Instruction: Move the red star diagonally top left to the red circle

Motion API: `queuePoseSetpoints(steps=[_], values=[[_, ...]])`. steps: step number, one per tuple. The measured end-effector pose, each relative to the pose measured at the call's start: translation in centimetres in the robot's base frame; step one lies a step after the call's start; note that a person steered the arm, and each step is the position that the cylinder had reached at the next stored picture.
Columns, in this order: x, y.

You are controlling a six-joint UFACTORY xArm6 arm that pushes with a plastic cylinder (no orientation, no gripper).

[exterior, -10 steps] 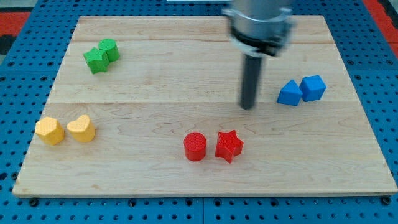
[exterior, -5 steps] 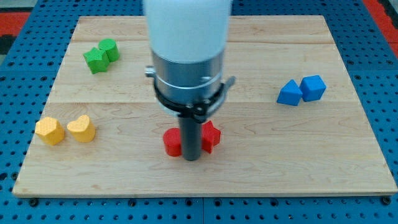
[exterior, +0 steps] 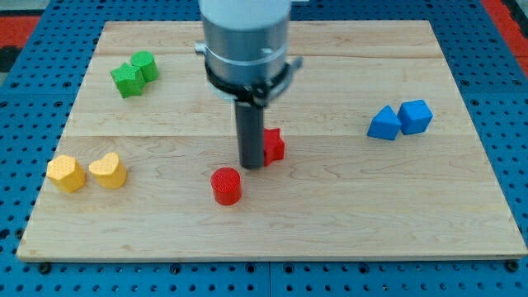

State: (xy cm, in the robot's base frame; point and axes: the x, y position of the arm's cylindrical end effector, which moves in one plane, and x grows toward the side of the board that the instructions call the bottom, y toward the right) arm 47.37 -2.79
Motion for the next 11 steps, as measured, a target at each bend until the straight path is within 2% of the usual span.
queuePoseSetpoints(steps=[2,3,4,5,6,7,8,9,10,11], values=[[3.2,10.1],[-1.7,9.1],[-6.5,4.3],[-6.1,7.7],[-3.4,10.4],[0.5,6.7],[-2.1,1.4],[-3.0,0.8],[-3.0,3.6],[-4.6,1.1]])
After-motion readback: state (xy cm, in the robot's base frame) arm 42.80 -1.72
